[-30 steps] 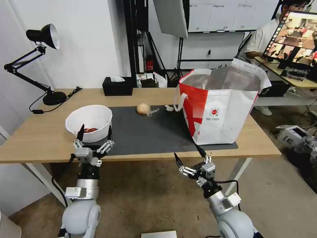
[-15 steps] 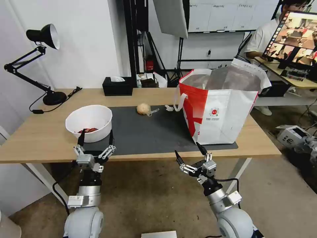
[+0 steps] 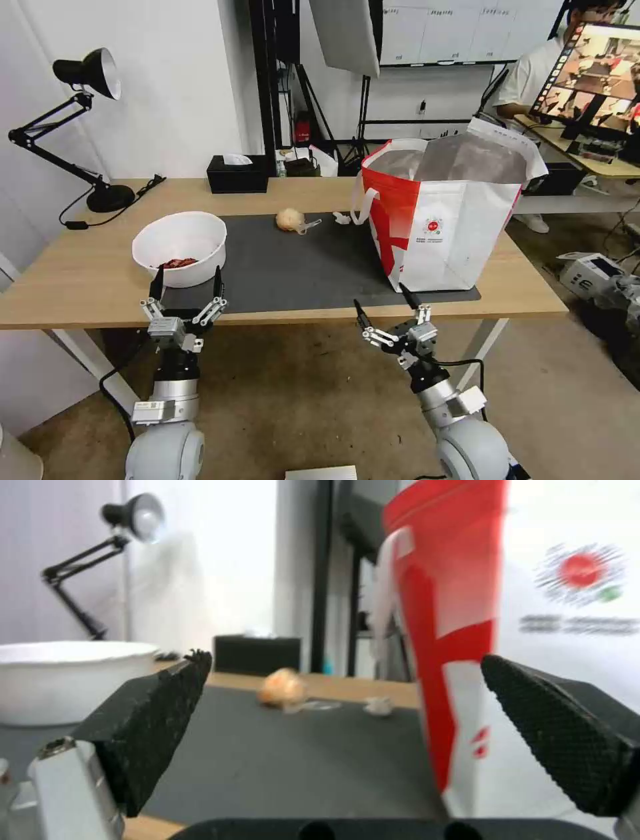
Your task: Pick up the trash from the table and place it into the takeout bag.
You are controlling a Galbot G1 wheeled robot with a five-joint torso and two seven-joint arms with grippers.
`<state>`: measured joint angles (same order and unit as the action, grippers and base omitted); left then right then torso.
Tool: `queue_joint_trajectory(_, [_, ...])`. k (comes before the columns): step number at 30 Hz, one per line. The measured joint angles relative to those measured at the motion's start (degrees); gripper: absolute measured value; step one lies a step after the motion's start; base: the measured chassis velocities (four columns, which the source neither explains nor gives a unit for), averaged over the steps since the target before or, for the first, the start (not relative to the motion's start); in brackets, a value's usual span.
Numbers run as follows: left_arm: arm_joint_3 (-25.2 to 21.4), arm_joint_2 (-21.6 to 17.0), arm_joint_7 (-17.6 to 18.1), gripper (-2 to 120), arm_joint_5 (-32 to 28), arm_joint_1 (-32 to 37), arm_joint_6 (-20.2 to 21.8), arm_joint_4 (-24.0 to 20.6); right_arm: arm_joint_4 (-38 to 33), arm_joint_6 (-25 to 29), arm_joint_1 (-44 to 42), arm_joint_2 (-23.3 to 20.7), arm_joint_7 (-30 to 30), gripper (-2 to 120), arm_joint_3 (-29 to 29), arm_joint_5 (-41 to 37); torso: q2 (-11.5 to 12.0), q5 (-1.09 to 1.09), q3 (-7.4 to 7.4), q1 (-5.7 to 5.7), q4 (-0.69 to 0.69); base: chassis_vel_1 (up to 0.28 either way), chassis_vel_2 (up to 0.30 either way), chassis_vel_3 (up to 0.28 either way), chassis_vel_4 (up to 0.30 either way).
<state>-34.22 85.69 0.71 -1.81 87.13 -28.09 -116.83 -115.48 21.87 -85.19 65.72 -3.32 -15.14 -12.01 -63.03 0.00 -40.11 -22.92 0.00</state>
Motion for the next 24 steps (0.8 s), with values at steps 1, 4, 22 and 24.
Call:
queue_joint_trajectory(1, [0.0,0.1,0.0,100,0.3,0.0,-0.1,0.0,-0.4,0.3,-0.7,0.6,-0.3,100,-0.6,0.7,0.0,0.0,0.0,0.0,-0.01,0.0,0.0,0.0,0.0])
queue_joint_trajectory(4, [-0.3,0.4,0.0,100,1.9,0.0,-0.9,0.8,-1.1,2.1,-2.6,2.3,-0.6,100,-2.2,3.8,0.0,0.0,0.0,0.0,-0.01,0.0,0.0,0.0,0.0])
queue_joint_trajectory(22, [-3.2,2.2,5.7,100,6.3,2.4,-5.4,3.9,-3.1,6.8,-8.7,9.0,-2.5,100,-4.4,10.0,0.0,0.0,0.0,0.0,0.0,0.0,0.0,0.0,0.0])
queue_joint_trajectory(24, [-3.1,2.1,5.7,100,6.3,2.6,-5.5,4.0,-3.2,7.3,-9.2,9.2,-2.7,100,-4.4,10.2,0.0,0.0,0.0,0.0,0.0,0.0,0.0,0.0,0.0])
